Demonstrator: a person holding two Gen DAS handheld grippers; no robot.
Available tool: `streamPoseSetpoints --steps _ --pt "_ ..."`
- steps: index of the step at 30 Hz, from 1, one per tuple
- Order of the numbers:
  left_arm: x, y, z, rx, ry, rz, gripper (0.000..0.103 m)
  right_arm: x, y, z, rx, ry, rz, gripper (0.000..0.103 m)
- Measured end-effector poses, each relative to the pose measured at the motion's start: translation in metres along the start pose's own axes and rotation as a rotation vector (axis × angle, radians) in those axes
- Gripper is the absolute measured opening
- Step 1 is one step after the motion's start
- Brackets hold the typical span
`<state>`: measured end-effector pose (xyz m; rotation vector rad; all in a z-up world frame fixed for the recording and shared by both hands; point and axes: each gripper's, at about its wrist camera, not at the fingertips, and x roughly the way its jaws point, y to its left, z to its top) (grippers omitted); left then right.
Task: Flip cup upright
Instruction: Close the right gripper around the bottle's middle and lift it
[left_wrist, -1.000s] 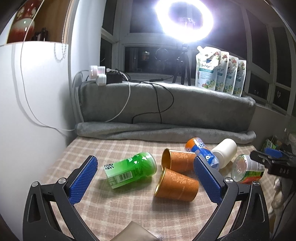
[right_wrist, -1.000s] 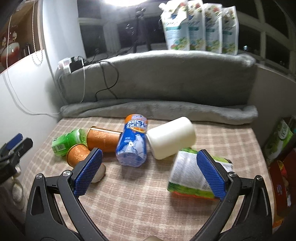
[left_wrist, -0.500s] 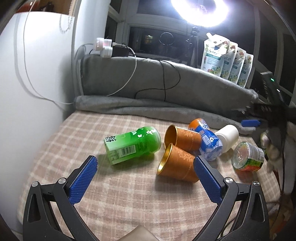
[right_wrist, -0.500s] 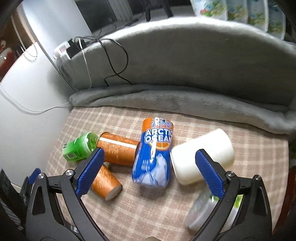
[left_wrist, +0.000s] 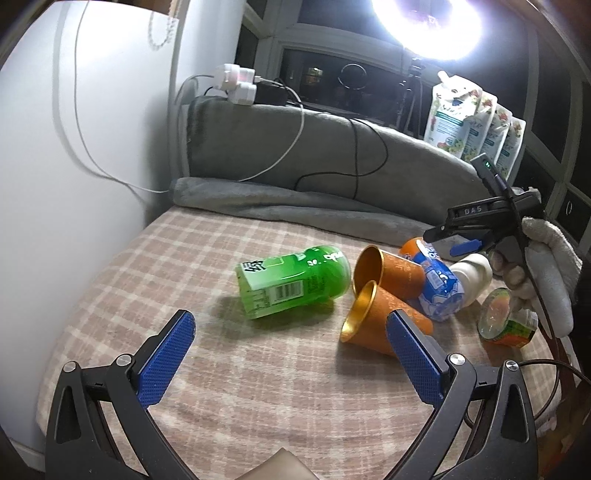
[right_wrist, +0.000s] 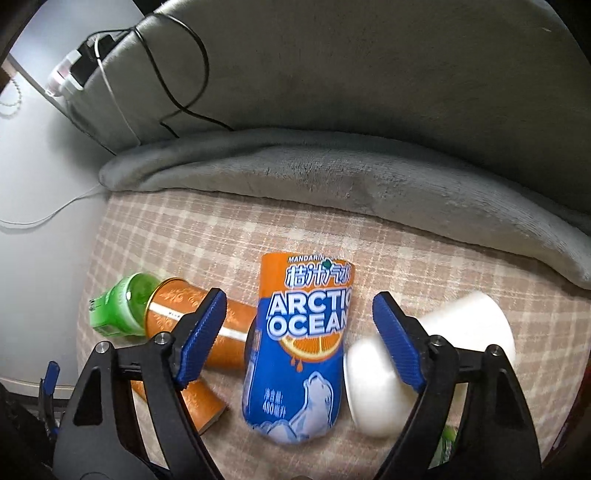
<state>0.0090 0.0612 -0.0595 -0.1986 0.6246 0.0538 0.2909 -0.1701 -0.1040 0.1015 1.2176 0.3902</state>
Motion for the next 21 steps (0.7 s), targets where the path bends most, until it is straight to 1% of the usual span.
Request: streamPoseSetpoints --steps 4,7,17,19,21 --pt "0.001 0.004 0.000 -0.008 0.004 0.007 0.102 0.010 0.002 0.006 -0.001 0.016 -0.007 0.081" --pt "0.002 0.007 0.000 -0.013 0.003 0.011 0.102 0.018 0.001 0.009 0.001 0.035 -0.014 0.072" --pt "0.002 0.013 0.000 -0.029 0.000 0.023 0.102 0.037 0.007 0.014 -0.019 0.075 -0.044 0.071" --pt "0.002 0.013 0.000 -0.030 -0.002 0.025 0.102 0.040 0.008 0.014 -0.021 0.078 -0.051 0.068" --pt "0.001 0.014 0.000 -0.031 -0.003 0.027 0.102 0.040 0.009 0.013 -0.021 0.074 -0.050 0.067"
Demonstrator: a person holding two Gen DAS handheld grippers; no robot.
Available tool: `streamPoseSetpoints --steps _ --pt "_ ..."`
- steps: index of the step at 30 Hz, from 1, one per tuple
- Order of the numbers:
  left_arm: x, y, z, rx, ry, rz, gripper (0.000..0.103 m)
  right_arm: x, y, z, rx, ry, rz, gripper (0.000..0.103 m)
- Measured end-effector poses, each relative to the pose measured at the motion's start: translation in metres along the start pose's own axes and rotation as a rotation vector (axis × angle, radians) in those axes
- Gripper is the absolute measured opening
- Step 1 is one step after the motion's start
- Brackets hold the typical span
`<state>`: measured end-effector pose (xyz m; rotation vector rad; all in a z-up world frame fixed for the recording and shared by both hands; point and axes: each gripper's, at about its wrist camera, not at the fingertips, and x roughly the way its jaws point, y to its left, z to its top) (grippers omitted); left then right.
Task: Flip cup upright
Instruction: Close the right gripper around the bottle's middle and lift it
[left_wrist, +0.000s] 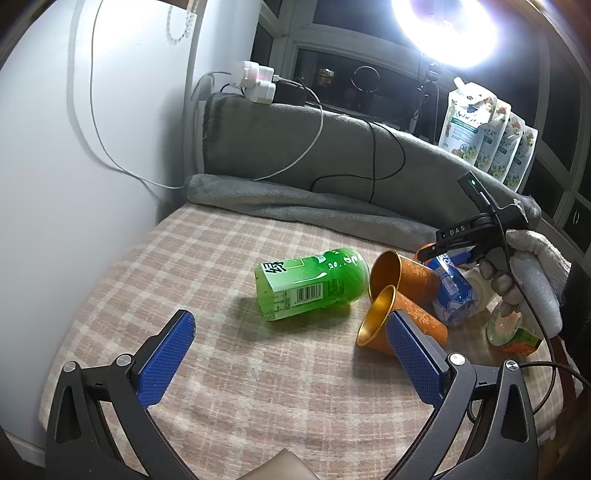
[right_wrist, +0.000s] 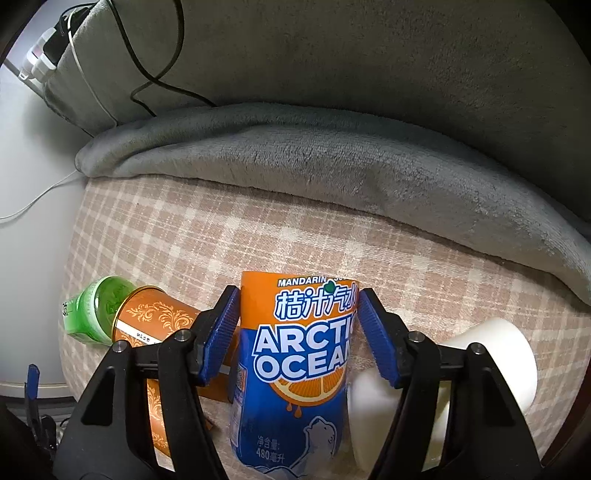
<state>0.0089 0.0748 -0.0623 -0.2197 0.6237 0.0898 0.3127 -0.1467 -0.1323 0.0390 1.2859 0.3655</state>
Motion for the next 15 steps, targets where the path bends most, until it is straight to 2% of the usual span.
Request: streamPoseSetpoints --steps 5,15 --pt "-0.002 0.000 0.000 -0.002 -0.002 0.001 0.102 -0.011 -0.001 -0.007 -0.006 -0.035 -0.001 0.065" --pt "-0.009 -0.002 -0.001 0.002 -0.014 -0.009 0.102 -0.055 -0.009 -0.028 0.007 -0.198 0.023 0.062"
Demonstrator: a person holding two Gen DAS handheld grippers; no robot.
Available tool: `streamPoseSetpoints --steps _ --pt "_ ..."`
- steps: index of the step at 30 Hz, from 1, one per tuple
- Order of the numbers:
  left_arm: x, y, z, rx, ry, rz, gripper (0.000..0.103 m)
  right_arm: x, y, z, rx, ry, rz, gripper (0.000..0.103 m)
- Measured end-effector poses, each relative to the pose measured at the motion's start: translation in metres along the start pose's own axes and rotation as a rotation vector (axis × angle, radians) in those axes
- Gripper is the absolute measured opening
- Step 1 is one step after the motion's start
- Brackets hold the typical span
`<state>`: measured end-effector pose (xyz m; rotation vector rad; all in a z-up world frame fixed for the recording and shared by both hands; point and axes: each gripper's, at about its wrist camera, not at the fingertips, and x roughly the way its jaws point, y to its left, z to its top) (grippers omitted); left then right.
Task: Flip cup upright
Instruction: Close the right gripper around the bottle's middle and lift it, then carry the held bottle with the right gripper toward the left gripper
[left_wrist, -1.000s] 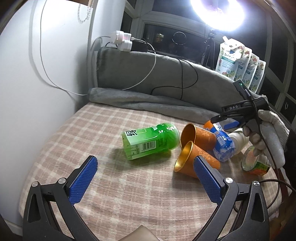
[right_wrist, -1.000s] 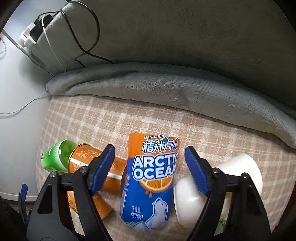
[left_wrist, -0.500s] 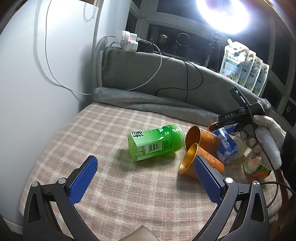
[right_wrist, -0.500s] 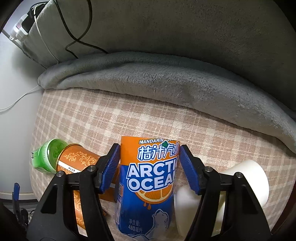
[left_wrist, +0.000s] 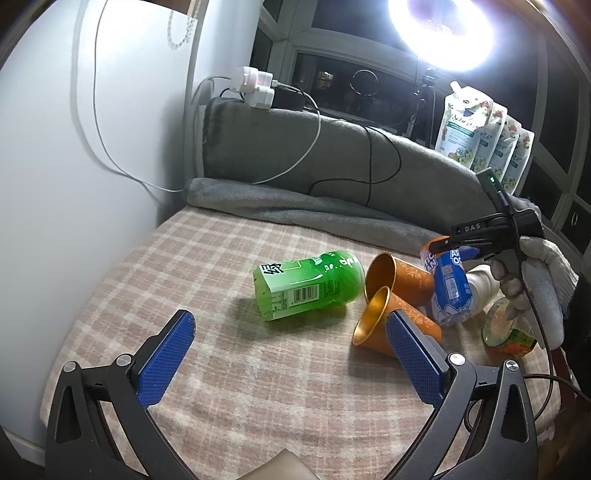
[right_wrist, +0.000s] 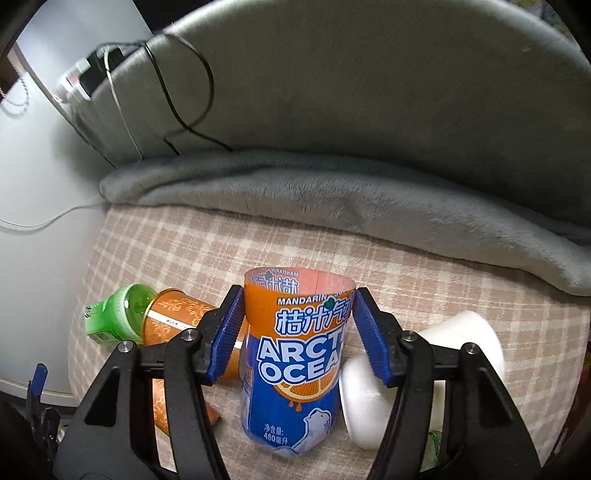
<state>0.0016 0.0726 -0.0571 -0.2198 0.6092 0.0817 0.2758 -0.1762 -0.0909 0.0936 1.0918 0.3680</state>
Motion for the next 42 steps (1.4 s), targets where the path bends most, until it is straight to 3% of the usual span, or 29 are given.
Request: streamPoseSetpoints --steps 8,14,20,29,42 --pt "-0.010 -0.003 0.001 0.010 -0.022 -0.007 0.102 -0.044 -0.001 -0.013 0.021 -0.135 0.039 0.061" --pt "-0.019 -0.005 0.000 0.021 -0.039 -0.008 0.102 -0.082 -0.002 -0.037 0.009 -0.167 0.109 0.061" --pt "-0.024 -0.006 0.000 0.025 -0.042 -0.013 0.102 -0.103 -0.001 -0.078 0.022 -0.117 0.203 0.061" --pt "-0.025 -0.016 -0.005 0.044 -0.033 -0.041 0.102 -0.088 0.005 -0.141 0.049 -0.016 0.291 0.061" --pt "-0.024 -0.021 -0.010 0.046 -0.008 -0.063 0.102 -0.054 0.008 -0.163 0.113 0.046 0.305 0.064"
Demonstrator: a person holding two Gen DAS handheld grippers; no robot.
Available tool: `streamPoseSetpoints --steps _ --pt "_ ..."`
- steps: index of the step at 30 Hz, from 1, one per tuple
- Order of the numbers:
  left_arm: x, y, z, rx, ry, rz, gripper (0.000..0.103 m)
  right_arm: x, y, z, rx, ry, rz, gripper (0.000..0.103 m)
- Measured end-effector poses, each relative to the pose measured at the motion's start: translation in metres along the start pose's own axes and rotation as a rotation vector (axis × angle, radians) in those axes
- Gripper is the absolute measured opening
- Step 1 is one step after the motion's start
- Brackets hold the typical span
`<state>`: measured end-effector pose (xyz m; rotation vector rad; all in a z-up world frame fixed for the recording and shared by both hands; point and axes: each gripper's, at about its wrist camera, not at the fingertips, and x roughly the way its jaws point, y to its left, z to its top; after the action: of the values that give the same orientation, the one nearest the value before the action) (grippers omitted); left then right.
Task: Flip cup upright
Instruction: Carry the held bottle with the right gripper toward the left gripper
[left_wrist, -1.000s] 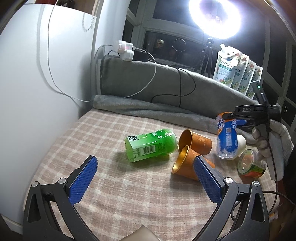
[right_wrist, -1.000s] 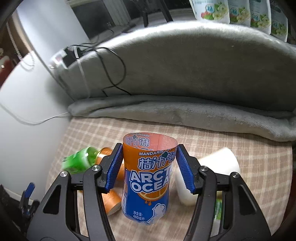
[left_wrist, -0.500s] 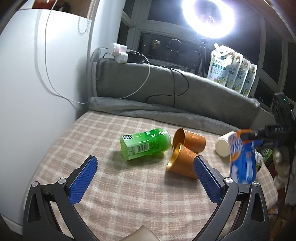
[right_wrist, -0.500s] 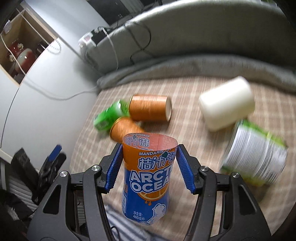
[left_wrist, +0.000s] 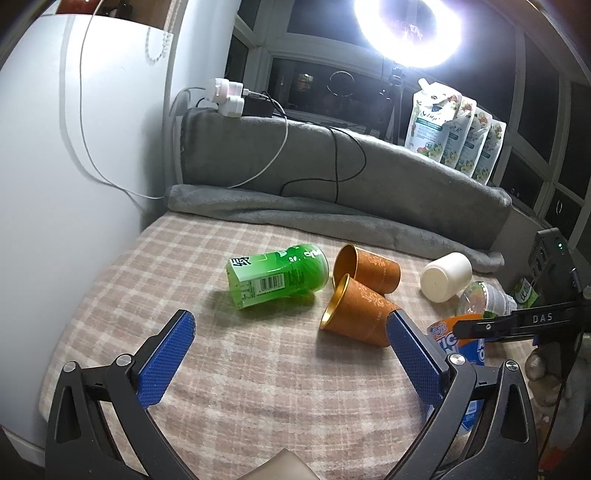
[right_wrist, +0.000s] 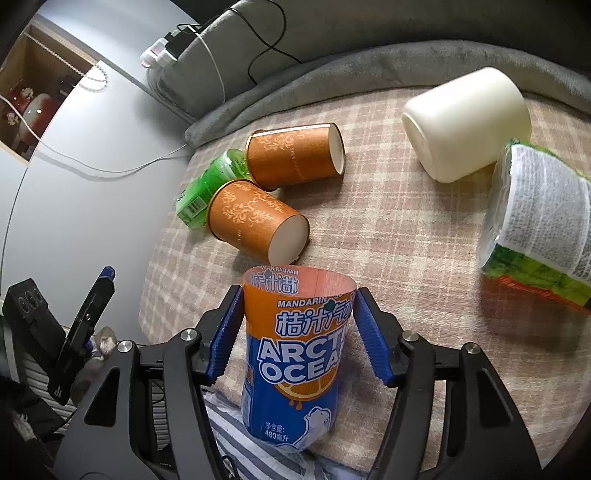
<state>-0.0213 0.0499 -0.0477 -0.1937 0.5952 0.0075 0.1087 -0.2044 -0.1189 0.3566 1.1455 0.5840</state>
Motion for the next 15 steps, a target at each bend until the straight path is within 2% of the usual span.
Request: streamPoseSetpoints --steps 10,13,15 --pt "0.0049 -0.0008 -0.0020 -0.010 0.026 -0.021 0.102 0.0098 -0.0020 0.0001 0.011 -0.016 -0.014 0.069" --pt "0.0059 -0.0020 -0.0021 -0.010 0.032 -0.028 0.102 0.0112 -0.0013 0.0004 0.005 -0.022 -0.022 0.086" --pt "0.0063 -0.0026 -0.0024 -0.011 0.036 -0.036 0.102 0.0086 0.0002 -0.0006 -0.007 -0.041 -0.033 0.088"
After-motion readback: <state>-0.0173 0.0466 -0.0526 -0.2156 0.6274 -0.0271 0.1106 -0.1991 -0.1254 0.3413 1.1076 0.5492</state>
